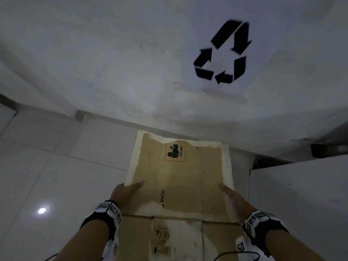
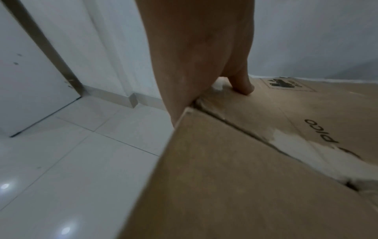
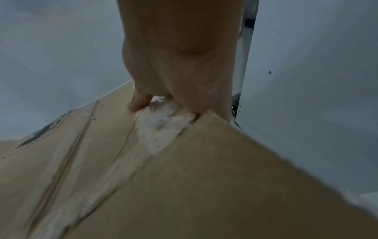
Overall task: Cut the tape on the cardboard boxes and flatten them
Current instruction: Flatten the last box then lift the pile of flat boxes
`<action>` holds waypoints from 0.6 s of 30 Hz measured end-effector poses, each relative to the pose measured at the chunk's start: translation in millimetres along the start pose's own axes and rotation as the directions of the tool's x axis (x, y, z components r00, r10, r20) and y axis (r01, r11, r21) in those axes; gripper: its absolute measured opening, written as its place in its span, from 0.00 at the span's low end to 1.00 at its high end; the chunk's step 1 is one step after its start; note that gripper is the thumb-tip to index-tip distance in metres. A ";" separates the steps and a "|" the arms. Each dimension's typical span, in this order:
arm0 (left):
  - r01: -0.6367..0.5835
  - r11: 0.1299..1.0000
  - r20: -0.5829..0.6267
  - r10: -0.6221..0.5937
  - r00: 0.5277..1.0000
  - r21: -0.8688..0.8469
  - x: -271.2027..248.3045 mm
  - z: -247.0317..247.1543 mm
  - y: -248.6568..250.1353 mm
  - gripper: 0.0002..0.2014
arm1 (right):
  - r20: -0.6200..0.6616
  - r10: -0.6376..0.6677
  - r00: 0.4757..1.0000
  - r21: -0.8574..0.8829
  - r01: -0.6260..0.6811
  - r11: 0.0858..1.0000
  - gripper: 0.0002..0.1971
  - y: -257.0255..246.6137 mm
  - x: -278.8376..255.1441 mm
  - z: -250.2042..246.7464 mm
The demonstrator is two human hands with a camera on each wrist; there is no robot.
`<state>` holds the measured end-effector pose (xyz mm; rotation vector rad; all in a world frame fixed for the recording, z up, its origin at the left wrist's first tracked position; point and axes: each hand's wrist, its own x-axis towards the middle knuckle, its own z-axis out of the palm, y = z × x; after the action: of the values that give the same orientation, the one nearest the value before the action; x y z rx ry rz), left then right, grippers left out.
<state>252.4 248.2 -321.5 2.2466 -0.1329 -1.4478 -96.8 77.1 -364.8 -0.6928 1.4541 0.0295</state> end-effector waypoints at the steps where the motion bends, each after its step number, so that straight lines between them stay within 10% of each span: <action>1: -0.017 1.000 0.010 0.017 1.000 -0.004 20.5 5.9 -2.8 0.55 | -0.003 -0.006 1.000 -0.012 0.006 1.000 0.28 6.3 22.4 -0.2; 6: -0.052 0.998 0.008 0.053 0.999 -0.045 130.8 45.1 -28.6 0.30 | -0.028 -0.050 0.998 0.079 0.052 0.995 0.57 55.3 152.4 -5.8; 14: -0.120 0.989 0.000 0.120 0.993 -0.091 289.4 109.3 -64.4 0.28 | -0.041 -0.083 0.996 0.130 0.087 0.988 0.35 93.7 285.9 6.3; 18: -0.137 0.984 0.007 0.139 0.990 -0.117 337.9 136.4 -68.7 0.20 | -0.069 -0.099 0.993 0.127 0.107 0.986 0.54 107.8 344.3 -3.6</action>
<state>269.8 156.1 -680.3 2.0902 -0.2002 -1.3644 -93.1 29.8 -722.5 -0.6654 1.4635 -0.1674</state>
